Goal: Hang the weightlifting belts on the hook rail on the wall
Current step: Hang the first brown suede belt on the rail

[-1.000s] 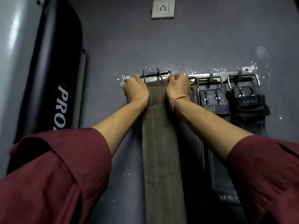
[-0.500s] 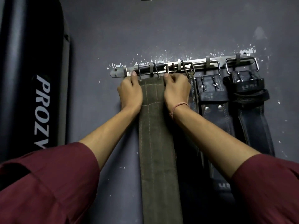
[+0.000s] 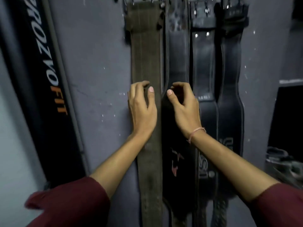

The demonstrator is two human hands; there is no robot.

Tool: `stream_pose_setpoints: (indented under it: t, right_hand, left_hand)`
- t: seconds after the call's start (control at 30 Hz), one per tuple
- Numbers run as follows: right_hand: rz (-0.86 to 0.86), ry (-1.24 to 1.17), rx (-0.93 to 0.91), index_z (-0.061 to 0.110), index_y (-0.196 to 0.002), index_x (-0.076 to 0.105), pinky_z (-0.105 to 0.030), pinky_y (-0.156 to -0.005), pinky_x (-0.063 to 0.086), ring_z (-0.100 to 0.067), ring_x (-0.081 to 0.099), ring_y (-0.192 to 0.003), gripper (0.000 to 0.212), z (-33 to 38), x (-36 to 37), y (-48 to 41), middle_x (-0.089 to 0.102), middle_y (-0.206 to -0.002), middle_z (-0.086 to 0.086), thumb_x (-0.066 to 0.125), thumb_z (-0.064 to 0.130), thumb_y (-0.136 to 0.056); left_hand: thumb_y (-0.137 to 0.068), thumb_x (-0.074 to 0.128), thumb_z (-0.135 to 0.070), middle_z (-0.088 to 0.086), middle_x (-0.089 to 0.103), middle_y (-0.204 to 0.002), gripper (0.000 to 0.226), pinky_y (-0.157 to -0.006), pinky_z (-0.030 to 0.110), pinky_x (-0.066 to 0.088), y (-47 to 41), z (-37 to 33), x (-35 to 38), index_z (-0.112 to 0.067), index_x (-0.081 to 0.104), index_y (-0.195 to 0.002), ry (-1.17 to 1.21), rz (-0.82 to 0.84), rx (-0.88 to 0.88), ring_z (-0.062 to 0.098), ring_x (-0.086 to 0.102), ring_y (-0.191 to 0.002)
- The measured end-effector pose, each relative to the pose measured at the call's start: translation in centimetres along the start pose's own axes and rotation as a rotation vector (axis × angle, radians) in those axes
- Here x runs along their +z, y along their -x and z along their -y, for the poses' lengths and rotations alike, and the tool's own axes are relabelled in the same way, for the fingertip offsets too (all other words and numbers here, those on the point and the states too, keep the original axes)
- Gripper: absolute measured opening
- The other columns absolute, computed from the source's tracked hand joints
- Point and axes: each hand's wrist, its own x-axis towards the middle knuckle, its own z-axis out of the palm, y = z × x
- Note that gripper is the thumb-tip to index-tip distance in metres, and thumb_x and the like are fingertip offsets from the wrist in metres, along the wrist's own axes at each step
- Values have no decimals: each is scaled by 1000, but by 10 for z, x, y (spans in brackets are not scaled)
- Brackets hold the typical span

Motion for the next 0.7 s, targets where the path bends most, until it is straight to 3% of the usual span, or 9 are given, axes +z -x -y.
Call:
stream_pose_setpoints:
  t: [0.07, 0.13, 0.33, 0.43, 0.53, 0.7]
  right_hand:
    - [66, 21, 117, 15, -123, 57, -3, -80, 44, -1, 61, -103, 30, -13, -12, 40, 64, -116, 3, 60, 29, -97]
    - [114, 64, 213, 18, -126, 55, -4, -83, 44, -3, 60, -107, 32, -26, -25, 81, 62, -122, 2, 59, 32, -98]
    - [163, 165, 432, 22, -127, 54, -41, -100, 51, -8, 59, -114, 34, -55, -64, 187, 60, -126, 4, 57, 37, -97]
    - [176, 193, 541, 20, -128, 53, -42, -100, 52, -10, 59, -114, 33, -65, -86, 241, 60, -124, 2, 58, 33, -97]
    - [145, 189, 685, 17, -124, 55, -44, -98, 53, -14, 60, -111, 30, -83, -116, 296, 63, -116, 2, 60, 27, -97]
    - [80, 177, 923, 12, -117, 57, -45, -86, 58, -18, 62, -94, 20, -117, -167, 373, 60, -98, 3, 59, 13, -97]
  left_hand:
    - [-102, 49, -20, -1, 62, -109, 21, -86, 21, 49, 46, 1, -8, -10, 64, -112, 48, 77, -110, 7, 59, -98]
    - [-102, 49, -21, -1, 66, -104, 19, -80, 18, 49, 88, 1, -14, -13, 65, -110, 77, 151, -233, 7, 61, -92]
    - [-102, 49, -19, -3, 70, -91, 18, -80, 24, 53, 200, -22, -25, -13, 66, -103, 190, 303, -525, 10, 67, -88]
    - [-101, 49, -19, -1, 69, -92, 17, -85, 37, 56, 267, -30, -28, -12, 65, -102, 215, 417, -624, 13, 67, -90]
    - [-101, 49, -17, 1, 68, -85, 17, -84, 41, 56, 336, -35, -27, -11, 64, -98, 201, 500, -765, 15, 66, -84]
    - [-101, 49, -11, -5, 66, -79, 16, -77, 27, 51, 430, -53, -21, -9, 65, -97, 177, 677, -939, 6, 62, -75]
